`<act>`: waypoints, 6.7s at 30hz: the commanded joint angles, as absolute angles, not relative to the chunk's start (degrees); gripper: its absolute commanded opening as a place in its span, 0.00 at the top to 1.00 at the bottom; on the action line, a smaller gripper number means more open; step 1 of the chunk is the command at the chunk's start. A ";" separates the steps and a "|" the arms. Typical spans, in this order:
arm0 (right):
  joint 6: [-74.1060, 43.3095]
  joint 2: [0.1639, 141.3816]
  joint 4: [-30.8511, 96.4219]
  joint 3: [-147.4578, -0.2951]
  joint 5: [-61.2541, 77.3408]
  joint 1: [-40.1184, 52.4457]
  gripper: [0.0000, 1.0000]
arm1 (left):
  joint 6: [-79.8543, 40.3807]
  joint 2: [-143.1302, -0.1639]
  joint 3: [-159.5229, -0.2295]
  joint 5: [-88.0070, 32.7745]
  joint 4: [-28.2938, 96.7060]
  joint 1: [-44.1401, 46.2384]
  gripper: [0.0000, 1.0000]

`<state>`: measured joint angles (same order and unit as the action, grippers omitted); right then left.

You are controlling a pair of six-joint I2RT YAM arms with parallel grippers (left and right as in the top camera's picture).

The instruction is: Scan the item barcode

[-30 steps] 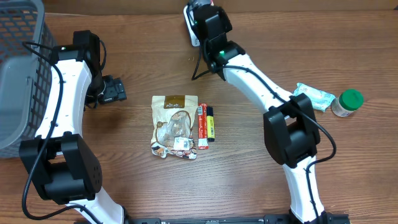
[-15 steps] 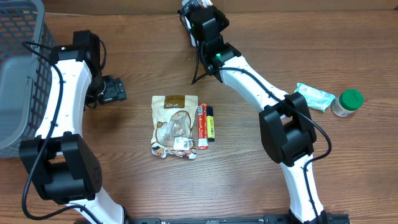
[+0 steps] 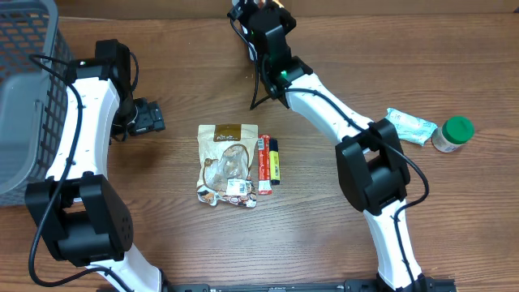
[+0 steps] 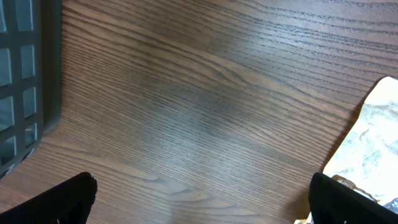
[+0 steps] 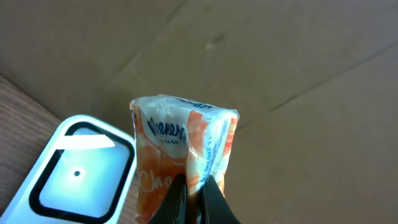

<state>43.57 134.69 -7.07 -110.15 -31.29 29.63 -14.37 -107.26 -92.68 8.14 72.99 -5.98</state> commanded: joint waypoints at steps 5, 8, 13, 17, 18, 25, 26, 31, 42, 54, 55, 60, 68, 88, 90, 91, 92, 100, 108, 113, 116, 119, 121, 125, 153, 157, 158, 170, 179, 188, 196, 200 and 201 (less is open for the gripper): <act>46.48 142.02 -12.38 -110.87 -32.05 29.47 0.96 | -13.28 -107.66 -93.38 7.88 72.97 -5.58 0.00; 48.29 143.76 -12.80 -110.87 -32.08 29.47 0.96 | -13.28 -107.66 -93.38 7.88 72.97 -5.58 0.00; 48.27 145.43 -12.38 -110.87 -32.08 29.45 0.96 | -13.28 -107.66 -93.38 7.86 72.97 -5.58 0.00; 48.29 145.43 -13.34 -110.87 -32.82 29.47 0.96 | -13.28 -107.66 -93.38 7.86 72.97 -5.58 0.00; 48.34 145.43 -14.76 -110.87 -34.17 29.47 0.96 | -13.28 -107.66 -93.38 7.88 72.97 -5.58 0.00; 58.98 145.14 -24.25 -110.89 -38.96 29.95 0.96 | -13.28 -107.66 -93.38 7.86 72.97 -5.58 0.00; 60.88 145.14 -25.47 -110.89 -38.96 30.02 0.96 | -13.28 -107.66 -93.38 7.88 72.97 -5.58 0.00; 63.64 145.14 -26.92 -110.89 -39.00 30.11 0.95 | -13.28 -107.66 -93.38 7.88 72.95 -5.58 0.00; 35.46 138.10 -21.02 -110.89 -43.44 31.79 0.96 | -13.28 -107.66 -93.38 7.88 72.97 -5.58 0.00; -3.51 115.83 35.70 -110.89 -30.33 28.14 0.96 | -13.28 -107.66 -93.38 7.88 72.97 -5.58 0.00; -7.20 114.17 42.28 -110.89 -27.83 26.85 0.96 | -13.28 -107.66 -93.38 7.88 72.97 -5.58 0.00; -15.38 111.09 67.20 -110.89 -19.27 19.18 0.89 | -13.28 -107.66 -93.38 7.88 72.97 -5.58 0.00; -19.97 111.57 81.67 -105.60 -15.59 4.14 0.39 | -13.28 -107.66 -93.38 7.88 72.97 -5.58 0.00; -19.97 111.57 69.69 -94.00 14.26 7.55 0.07 | -13.28 -107.66 -93.38 7.88 72.95 -5.58 0.00; -19.97 111.57 67.96 -92.25 14.26 10.48 0.11 | -13.28 -107.66 -93.38 7.88 72.95 -5.58 0.01; -19.99 111.57 66.81 -91.09 14.26 12.25 0.12 | -13.28 -107.66 -93.38 7.88 72.95 -5.58 0.00; -20.01 111.57 65.76 -90.04 14.26 13.78 0.15 | -13.28 -107.66 -93.38 7.88 72.95 -5.58 0.00; -23.49 111.57 55.79 -80.90 13.54 25.89 0.33 | -13.28 -107.66 -93.38 7.88 72.95 -5.58 0.00; -28.82 111.57 49.89 -76.93 4.40 33.89 0.41 | -13.28 -107.66 -93.38 7.88 72.95 -5.58 0.00; -30.24 111.57 48.77 -76.93 1.28 36.38 0.45 | -13.28 -107.66 -93.38 7.86 72.95 -5.58 0.00; -30.70 111.59 48.40 -76.93 0.60 36.93 0.46 | -13.28 -107.66 -93.38 7.88 72.95 -5.58 0.00; -30.70 111.59 48.05 -76.93 0.45 36.91 0.45 | -13.28 -107.66 -93.38 7.88 72.95 -5.58 0.00; -30.70 111.59 48.01 -76.93 0.43 36.91 0.48 | -13.28 -107.66 -93.38 7.86 72.95 -5.58 0.00; -31.77 111.61 48.07 -76.82 -1.48 36.91 0.55 | -13.28 -107.66 -93.38 7.88 72.95 -5.58 0.00; -32.99 112.18 46.15 -72.16 1.54 35.79 0.64 | -13.28 -107.66 -93.38 7.88 72.95 -5.58 0.00; -31.14 112.18 48.45 -72.79 1.56 33.08 0.64 | -13.28 -107.66 -93.38 7.88 72.95 -5.58 0.00; -30.44 112.18 48.97 -72.86 1.58 32.25 0.64 | -13.28 -107.66 -93.38 7.88 72.95 -5.58 0.00; -26.50 112.20 49.63 -72.86 1.54 30.35 0.51 | -13.28 -107.66 -93.38 7.86 72.95 -5.58 0.00; -20.32 112.20 37.34 -72.86 -2.98 30.17 0.36 | -13.28 -107.66 -93.38 7.88 72.95 -5.58 0.00; -20.25 112.20 35.86 -72.82 0.93 30.52 0.42 | -13.28 -107.66 -93.38 7.86 72.95 -5.58 0.00; -9.63 112.20 42.00 -72.82 9.82 30.52 0.43 | -13.28 -107.66 -93.38 7.88 72.95 -5.58 0.00; -5.72 112.14 45.67 -72.97 9.96 30.44 0.42 | -13.28 -107.66 -93.38 7.88 72.95 -5.58 0.00; -5.85 111.94 46.13 -73.45 10.07 30.11 0.43 | -13.28 -107.66 -93.38 7.88 72.95 -5.58 0.00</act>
<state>-9.78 112.09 45.69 -72.27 8.38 30.13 -14.37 -107.26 -92.68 8.12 73.01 -5.98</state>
